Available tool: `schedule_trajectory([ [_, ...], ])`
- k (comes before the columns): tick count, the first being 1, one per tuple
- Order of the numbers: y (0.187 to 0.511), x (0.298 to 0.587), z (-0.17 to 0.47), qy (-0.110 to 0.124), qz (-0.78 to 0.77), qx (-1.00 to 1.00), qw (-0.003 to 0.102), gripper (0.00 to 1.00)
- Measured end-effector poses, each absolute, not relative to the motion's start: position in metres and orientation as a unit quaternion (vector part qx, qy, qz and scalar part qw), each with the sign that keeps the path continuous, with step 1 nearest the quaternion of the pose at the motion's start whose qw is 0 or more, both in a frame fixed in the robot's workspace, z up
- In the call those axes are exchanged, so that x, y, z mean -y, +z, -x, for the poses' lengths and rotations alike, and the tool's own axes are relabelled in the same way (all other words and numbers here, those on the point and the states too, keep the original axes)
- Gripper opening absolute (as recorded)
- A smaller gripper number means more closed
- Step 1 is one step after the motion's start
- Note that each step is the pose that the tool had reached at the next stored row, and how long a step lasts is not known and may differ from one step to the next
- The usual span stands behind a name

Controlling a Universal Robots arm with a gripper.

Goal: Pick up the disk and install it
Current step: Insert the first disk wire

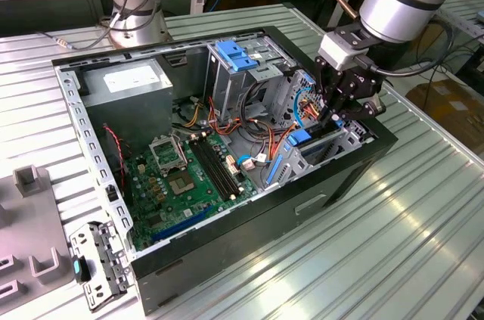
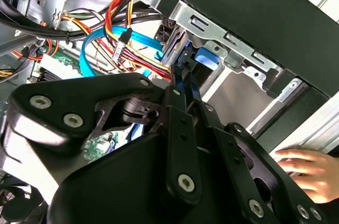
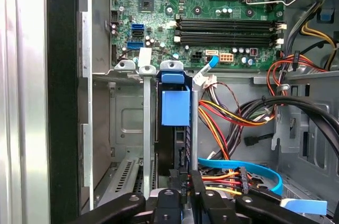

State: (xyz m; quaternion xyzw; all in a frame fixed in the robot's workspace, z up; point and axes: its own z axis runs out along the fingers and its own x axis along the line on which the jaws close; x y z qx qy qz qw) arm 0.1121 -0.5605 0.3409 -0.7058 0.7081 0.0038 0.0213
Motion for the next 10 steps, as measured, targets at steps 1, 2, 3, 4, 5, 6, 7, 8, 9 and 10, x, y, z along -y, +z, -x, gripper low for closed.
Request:
schedule_trajectory([
  [1,0.3421,0.5605,-0.1122,0.004,0.706,-0.708,0.021,0.18],
  [2,0.3446,0.5605,-0.1121,0.004,0.706,-0.708,0.021,0.25],
  [3,0.3465,0.5605,-0.1122,0.004,0.706,-0.708,0.021,0.25],
  [4,0.3480,0.5605,-0.1122,0.004,0.706,-0.708,0.021,0.25],
  [5,0.3496,0.5605,-0.1122,0.004,0.706,-0.708,0.021,0.25],
  [6,0.3501,0.5605,-0.1122,0.004,0.706,-0.708,0.021,0.25],
  [7,0.3500,0.5605,-0.1122,0.004,0.706,-0.708,0.021,0.25],
  [8,0.3502,0.5605,-0.1122,0.004,0.706,-0.708,0.021,0.24],
  [9,0.3504,0.5605,-0.1122,0.004,0.706,-0.708,0.021,0.24],
  [10,0.3505,0.5605,-0.1122,0.004,0.706,-0.708,0.021,0.17],
])
